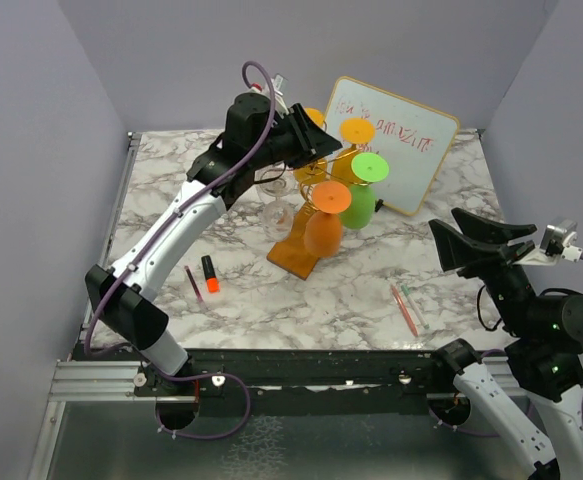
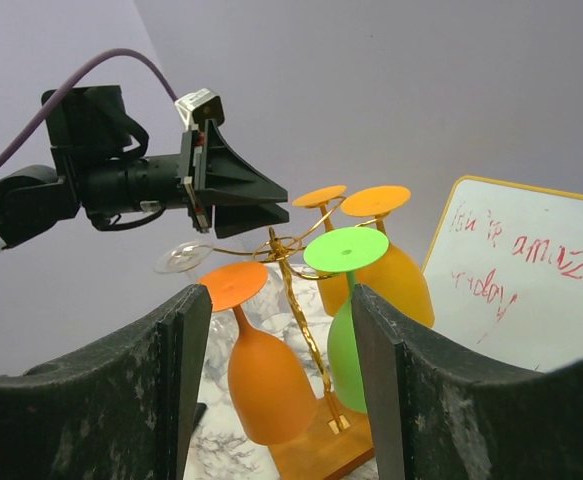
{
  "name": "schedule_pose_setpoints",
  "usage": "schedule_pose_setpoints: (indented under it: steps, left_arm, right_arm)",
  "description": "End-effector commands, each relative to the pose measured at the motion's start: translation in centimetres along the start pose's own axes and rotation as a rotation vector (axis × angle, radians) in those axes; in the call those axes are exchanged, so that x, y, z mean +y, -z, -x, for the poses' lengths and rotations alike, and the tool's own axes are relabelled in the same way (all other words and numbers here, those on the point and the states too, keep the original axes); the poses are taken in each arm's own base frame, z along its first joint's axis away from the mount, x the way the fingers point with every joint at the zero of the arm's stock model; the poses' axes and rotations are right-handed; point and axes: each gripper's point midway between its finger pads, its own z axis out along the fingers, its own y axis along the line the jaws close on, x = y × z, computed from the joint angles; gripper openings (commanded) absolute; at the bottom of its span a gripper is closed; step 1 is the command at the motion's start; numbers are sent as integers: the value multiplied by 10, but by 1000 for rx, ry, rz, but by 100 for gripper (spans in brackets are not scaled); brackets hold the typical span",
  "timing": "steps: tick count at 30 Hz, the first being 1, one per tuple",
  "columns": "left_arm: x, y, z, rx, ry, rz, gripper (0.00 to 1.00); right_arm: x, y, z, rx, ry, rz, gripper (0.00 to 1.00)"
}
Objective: Place the wine glass upside down on the wine glass rack
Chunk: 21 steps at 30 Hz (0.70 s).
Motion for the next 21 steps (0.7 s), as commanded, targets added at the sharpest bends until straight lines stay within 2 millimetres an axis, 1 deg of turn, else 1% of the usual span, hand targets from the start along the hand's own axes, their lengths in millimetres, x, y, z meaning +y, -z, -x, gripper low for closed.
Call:
schedule_pose_setpoints:
  steps: [1, 4, 7, 10, 12, 15, 18, 20, 21]
  left_arm:
    - [-12, 27, 18, -49, -48, -12, 39]
    - [-14, 41, 27, -83, -86, 3, 42]
    - [-15, 65, 41, -144, -150, 41, 47]
    - [-10, 99, 53, -225, -221, 137, 50]
    - [-4, 128, 60, -293, -263, 218, 52]
    - [14, 181, 70, -420, -324, 371, 59]
    - [29, 231, 71, -516, -392, 484, 71]
    - [41, 263, 70, -575, -420, 562, 74]
    - [49, 277, 68, -600, -420, 607, 74]
  right_arm:
    - [-3, -1, -1, 48, -10, -36, 64]
    - [-7, -2, -6, 95, -10, -62, 65]
    - [-10, -1, -11, 128, -17, -85, 66]
    - [-23, 1, -17, 160, -16, -159, 67]
    - [-31, 3, -27, 226, -1, -200, 67]
    - [-44, 9, -47, 347, 18, -275, 74]
    - [-59, 15, -61, 433, 38, -361, 76]
    - [-69, 19, -65, 475, 49, -424, 79]
    - [-73, 20, -67, 498, 56, -450, 84]
